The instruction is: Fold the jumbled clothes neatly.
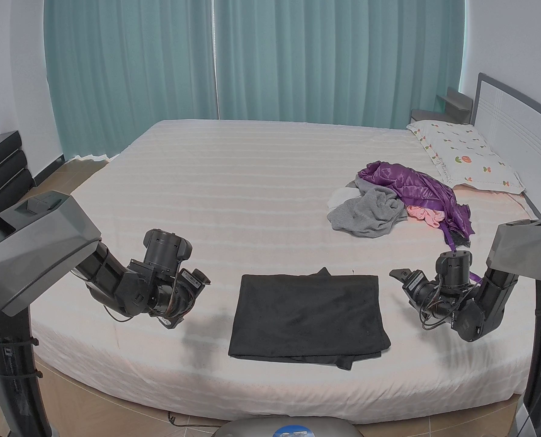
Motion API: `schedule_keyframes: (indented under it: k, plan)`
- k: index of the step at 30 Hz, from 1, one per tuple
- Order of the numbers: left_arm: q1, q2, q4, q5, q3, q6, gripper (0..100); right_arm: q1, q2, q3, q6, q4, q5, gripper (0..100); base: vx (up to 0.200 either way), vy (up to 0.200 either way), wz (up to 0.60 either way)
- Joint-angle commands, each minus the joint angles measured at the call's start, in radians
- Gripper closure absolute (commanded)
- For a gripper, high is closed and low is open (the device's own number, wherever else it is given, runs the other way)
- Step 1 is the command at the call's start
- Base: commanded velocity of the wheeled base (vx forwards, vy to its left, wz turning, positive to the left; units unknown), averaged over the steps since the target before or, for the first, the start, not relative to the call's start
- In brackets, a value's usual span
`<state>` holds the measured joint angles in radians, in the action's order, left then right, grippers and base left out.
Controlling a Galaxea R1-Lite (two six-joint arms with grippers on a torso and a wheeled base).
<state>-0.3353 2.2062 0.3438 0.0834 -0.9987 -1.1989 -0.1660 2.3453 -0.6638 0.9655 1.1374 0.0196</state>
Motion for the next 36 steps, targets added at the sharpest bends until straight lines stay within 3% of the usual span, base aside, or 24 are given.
schedule_keyframes:
  k: [1, 7, 21, 30, 36]
  plan:
    - [-0.019, 0.000, 0.000, 0.001, -0.006, -0.001, 0, 0.002, -0.020, 0.047, 0.015, 0.010, 0.005, 0, 0.000, -0.200, 0.00]
    - [-0.022, 0.000, 0.000, 0.001, -0.009, 0.001, 0, -0.004, 0.008, 0.044, 0.030, 0.012, 0.007, 0, 0.000, -0.200, 0.00]
    - [-0.054, 0.010, 0.003, -0.001, 0.003, 0.038, 0, -0.009, 0.029, 0.044, 0.030, 0.013, 0.007, 0, 0.000, 0.000, 0.00]
    - [-0.076, 0.035, 0.015, -0.002, 0.022, 0.171, 0, -0.015, 0.032, 0.046, 0.032, 0.015, 0.007, 0, 0.000, 0.000, 0.00]
    - [-0.099, 0.109, 0.061, -0.001, -0.009, 0.335, 0, -0.017, 0.034, 0.046, 0.030, 0.015, 0.007, 0, 0.000, 0.000, 0.00]
